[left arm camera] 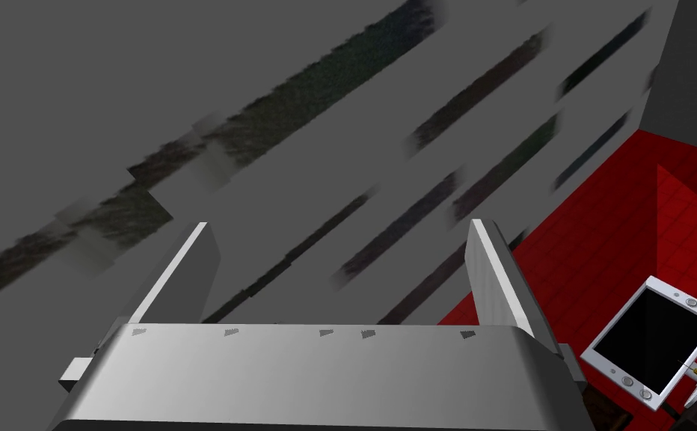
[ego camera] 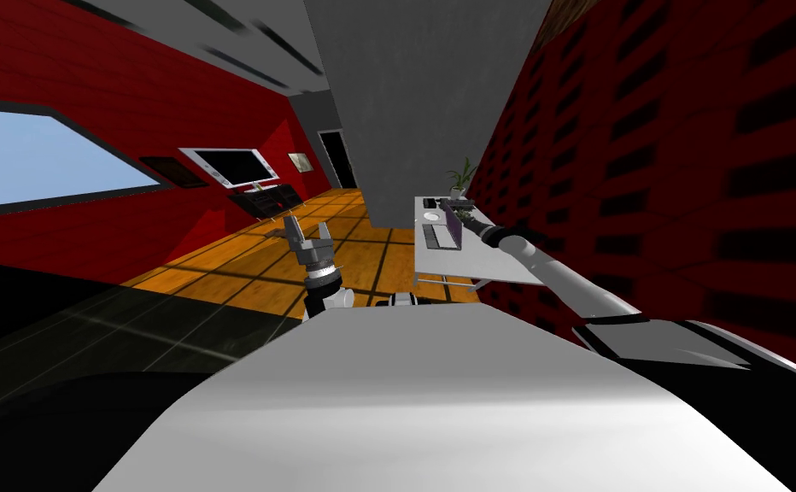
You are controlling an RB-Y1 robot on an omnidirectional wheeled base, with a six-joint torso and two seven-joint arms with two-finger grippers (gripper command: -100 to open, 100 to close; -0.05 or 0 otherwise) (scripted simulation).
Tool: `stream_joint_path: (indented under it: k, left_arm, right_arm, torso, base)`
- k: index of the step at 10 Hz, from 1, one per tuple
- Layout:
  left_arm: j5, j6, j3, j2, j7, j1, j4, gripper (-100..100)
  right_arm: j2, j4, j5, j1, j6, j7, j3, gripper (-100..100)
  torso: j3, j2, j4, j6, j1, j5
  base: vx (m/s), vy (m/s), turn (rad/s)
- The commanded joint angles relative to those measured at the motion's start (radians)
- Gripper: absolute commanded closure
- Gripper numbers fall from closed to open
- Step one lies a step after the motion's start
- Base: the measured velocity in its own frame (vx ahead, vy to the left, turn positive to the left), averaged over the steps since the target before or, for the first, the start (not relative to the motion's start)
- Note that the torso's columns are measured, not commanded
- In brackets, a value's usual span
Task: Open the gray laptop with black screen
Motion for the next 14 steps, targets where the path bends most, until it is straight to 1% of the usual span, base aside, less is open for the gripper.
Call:
stream_joint_path:
  k: [1,2,3,5,6,10,11,12,13,14]
  left_arm:
    - [0.000,0.000,0.000,0.000,0.000,0.000,0.000,0]
    - [0.000,0.000,0.000,0.000,0.000,0.000,0.000,0]
    - [0.000,0.000,0.000,0.000,0.000,0.000,0.000,0]
    - [0.000,0.000,0.000,0.000,0.000,0.000,0.000,0]
    - [0.000,0.000,0.000,0.000,0.000,0.000,0.000,0]
    - [0.000,0.000,0.000,0.000,0.000,0.000,0.000,0]
    - [0.000,0.000,0.000,0.000,0.000,0.000,0.000,0]
    - [0.000,0.000,0.000,0.000,0.000,0.000,0.000,0]
    - [0.000,0.000,0.000,0.000,0.000,0.000,0.000,0]
    - [0.000,0.000,0.000,0.000,0.000,0.000,0.000,0]
  right_arm:
    - [-0.004,0.026,0.044,0.003,0.013,0.036,0.003,100]
    - [-0.004,0.039,0.064,0.001,0.018,0.056,0.004,100]
    - [-0.004,0.039,0.064,0.001,0.018,0.056,0.004,100]
    - [-0.004,0.066,0.104,-0.001,0.027,0.096,0.007,100]
    - [-0.004,0.066,0.104,-0.001,0.027,0.096,0.007,100]
    - [-0.005,0.119,0.185,-0.006,0.045,0.178,0.012,100]
    - [-0.005,0.119,0.185,-0.006,0.045,0.178,0.012,100]
    - [-0.036,0.107,0.161,-0.012,0.053,0.166,0.012,-100]
    - [-0.051,0.099,0.155,-0.013,0.058,0.157,0.010,-100]
    - [-0.082,0.085,0.142,-0.014,0.069,0.140,0.007,-100]
  torso:
    - [-0.001,-0.001,0.000,0.000,0.002,0.001]
    - [-0.001,-0.001,0.001,0.000,0.001,0.002]
    - [-0.001,-0.001,0.002,0.001,-0.001,0.002]
    - [0.000,0.001,0.003,0.002,-0.001,0.002]
    - [0.000,0.001,0.003,0.001,0.001,0.002]
    - [0.000,0.001,0.003,-0.001,0.004,0.004]
    - [0.001,0.002,0.004,-0.001,0.004,0.003]
    - [0.001,0.003,0.004,0.000,0.002,0.003]
    - [0.002,0.004,0.005,0.001,0.001,0.003]
    - [0.002,0.004,0.005,0.001,0.001,0.003]
  base:
    - [-0.014,0.103,0.000]
    - [-0.001,0.083,0.029]
    - [0.011,0.058,0.018]
    - [0.007,0.068,0.024]
    - [0.008,0.067,0.004]
    - [-0.002,0.101,0.029]
    - [0.000,0.079,0.015]
    - [0.016,0.046,-0.049]
    - [0.019,0.030,-0.057]
    - [0.030,0.025,-0.064]
